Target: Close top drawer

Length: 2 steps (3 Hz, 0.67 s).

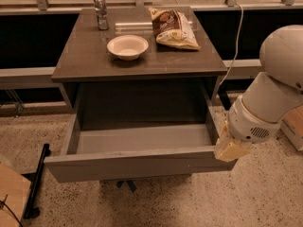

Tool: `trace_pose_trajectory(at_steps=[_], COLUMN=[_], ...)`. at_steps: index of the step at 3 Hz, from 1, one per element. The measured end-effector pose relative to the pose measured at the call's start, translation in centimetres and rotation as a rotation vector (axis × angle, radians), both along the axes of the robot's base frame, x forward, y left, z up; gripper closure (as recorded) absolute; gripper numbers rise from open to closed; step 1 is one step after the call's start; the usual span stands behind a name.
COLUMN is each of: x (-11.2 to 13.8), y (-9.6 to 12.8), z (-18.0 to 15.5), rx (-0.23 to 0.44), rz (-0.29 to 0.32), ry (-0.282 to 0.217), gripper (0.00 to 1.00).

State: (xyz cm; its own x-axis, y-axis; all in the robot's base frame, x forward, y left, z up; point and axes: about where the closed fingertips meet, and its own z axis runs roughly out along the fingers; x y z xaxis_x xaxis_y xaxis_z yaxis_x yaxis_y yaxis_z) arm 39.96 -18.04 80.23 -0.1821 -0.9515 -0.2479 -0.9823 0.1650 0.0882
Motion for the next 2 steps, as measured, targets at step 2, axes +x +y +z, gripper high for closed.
trace_pose_trajectory(at_steps=[2], x=[-1.0], y=[0.0], z=[-7.1], rx=[0.072], rz=[-0.072], ry=[0.114], gripper=[1.0])
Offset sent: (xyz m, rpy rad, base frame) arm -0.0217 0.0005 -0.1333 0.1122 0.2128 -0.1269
